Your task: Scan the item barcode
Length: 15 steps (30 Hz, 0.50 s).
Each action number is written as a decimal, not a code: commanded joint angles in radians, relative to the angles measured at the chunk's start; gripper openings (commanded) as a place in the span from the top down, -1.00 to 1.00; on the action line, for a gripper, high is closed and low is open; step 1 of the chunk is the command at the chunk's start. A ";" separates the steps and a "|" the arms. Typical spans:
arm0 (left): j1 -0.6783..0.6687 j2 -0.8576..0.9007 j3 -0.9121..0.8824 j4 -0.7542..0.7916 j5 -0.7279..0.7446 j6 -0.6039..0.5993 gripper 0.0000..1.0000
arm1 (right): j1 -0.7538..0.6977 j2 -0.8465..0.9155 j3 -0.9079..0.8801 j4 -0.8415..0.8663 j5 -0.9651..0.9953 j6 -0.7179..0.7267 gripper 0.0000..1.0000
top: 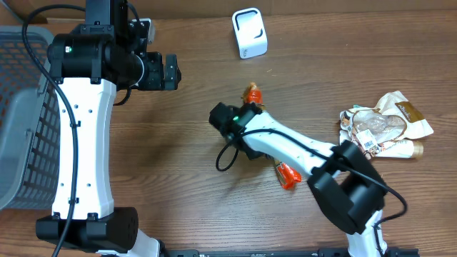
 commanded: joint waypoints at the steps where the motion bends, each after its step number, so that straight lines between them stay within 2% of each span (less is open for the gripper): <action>1: -0.011 0.003 0.003 0.001 0.000 0.023 -0.99 | 0.066 -0.009 0.018 0.045 -0.006 -0.011 0.76; 7: -0.011 0.003 0.003 0.001 0.000 0.023 -0.99 | 0.159 -0.010 0.018 0.181 -0.427 -0.173 0.17; 8: -0.011 0.003 0.003 0.001 0.000 0.023 -0.99 | 0.162 -0.010 0.018 0.188 -0.455 -0.178 0.08; 9: -0.011 0.003 0.003 0.001 0.000 0.023 -0.99 | 0.163 -0.014 0.019 0.188 -0.468 -0.174 -0.12; 11: -0.011 0.003 0.003 0.001 0.000 0.023 -0.99 | 0.146 -0.020 0.033 0.170 -0.469 -0.161 -0.35; 15: -0.011 0.003 0.003 0.001 0.000 0.023 -0.99 | 0.071 -0.058 0.099 0.116 -0.491 -0.139 -0.44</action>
